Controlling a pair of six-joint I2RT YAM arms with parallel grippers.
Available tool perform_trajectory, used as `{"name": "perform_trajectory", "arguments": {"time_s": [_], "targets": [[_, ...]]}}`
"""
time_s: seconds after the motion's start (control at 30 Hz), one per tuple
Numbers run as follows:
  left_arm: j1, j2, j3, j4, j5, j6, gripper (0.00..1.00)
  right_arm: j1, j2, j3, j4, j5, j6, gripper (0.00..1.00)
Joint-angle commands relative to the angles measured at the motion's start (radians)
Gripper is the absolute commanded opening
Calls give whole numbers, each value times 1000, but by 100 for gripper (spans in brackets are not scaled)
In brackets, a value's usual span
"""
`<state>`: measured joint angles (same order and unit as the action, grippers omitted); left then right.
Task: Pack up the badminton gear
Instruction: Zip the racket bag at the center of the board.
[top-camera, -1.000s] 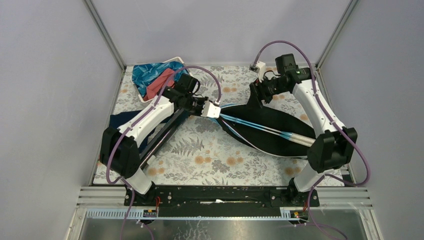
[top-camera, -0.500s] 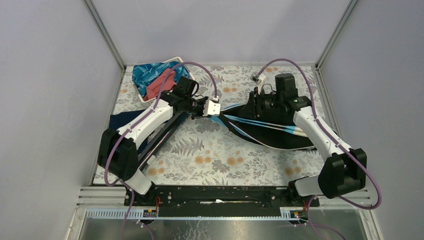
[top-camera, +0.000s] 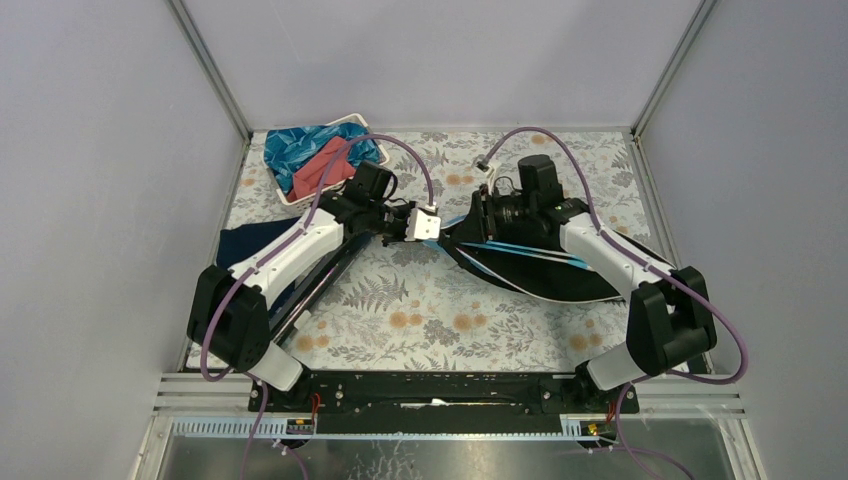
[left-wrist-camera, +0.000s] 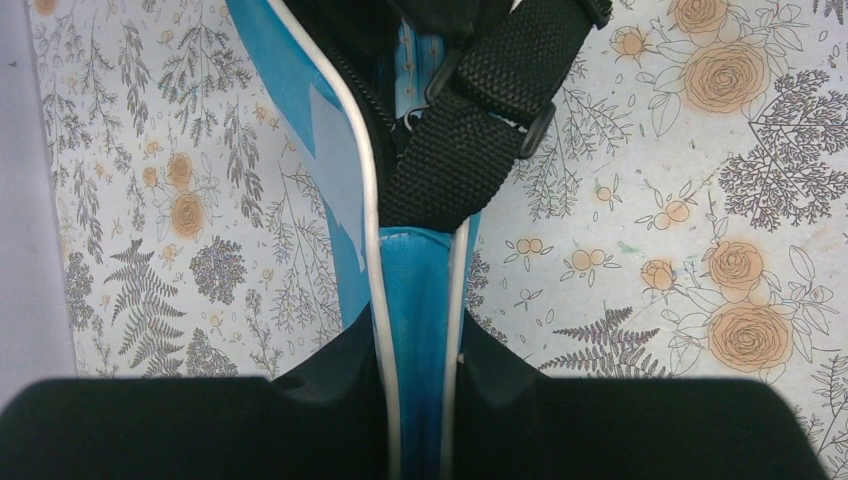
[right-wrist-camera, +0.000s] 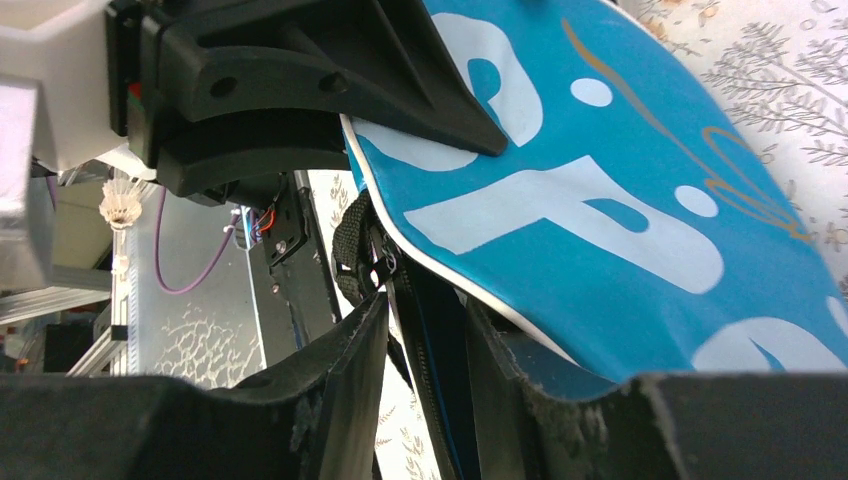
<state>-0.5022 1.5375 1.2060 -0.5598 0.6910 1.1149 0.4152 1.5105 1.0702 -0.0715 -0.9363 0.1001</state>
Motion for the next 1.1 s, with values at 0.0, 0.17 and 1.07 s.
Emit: {"name": "perform_trajectory", "arguments": {"time_s": [0.0,0.17,1.07], "targets": [[-22,-6,-23,6,41,-38,0,37,28,24,55,-15,14,41],[-24,-2,-36,23,18,-36,0,56,19,36,48,-27,12,44],[-35,-1,-54,25,0,-22,0,64,33,143,-5,131,8,33]]}}
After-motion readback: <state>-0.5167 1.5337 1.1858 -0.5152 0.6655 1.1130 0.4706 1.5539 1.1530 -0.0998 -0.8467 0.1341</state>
